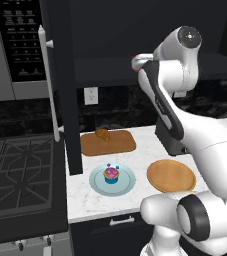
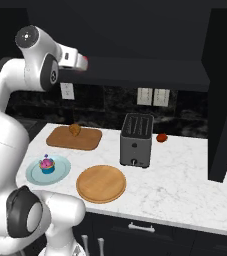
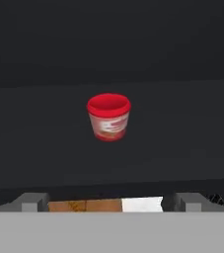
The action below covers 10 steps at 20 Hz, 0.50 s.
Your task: From the different types of pastries on the counter, select a croissant and place it on the cutting board. Then retrieve a jar of jam from the cabinet and place it alongside the croissant on the cutting board.
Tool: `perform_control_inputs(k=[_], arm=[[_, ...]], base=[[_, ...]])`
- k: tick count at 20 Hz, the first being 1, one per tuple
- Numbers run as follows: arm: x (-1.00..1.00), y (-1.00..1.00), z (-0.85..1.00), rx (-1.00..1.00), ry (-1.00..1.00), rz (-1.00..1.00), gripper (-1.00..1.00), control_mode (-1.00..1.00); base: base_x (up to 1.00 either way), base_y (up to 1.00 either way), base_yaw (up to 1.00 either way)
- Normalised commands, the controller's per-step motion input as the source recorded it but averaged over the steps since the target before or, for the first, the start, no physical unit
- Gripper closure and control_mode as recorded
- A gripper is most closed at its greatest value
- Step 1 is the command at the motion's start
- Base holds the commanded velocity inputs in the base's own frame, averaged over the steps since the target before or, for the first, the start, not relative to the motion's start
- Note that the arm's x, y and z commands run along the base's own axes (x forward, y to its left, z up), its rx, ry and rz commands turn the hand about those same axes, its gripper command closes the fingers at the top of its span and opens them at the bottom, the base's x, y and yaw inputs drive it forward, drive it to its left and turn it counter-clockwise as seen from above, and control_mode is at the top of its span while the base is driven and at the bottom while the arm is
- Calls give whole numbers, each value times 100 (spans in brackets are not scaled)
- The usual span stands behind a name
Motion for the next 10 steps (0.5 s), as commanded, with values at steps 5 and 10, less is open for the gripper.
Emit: perform_control_inputs(k=[5, 10], arm=[[46, 0, 0, 0, 6, 0, -100, -100], [38, 0, -5, 0, 2, 0, -100, -100]], base=[[0, 0, 0], [0, 0, 0]])
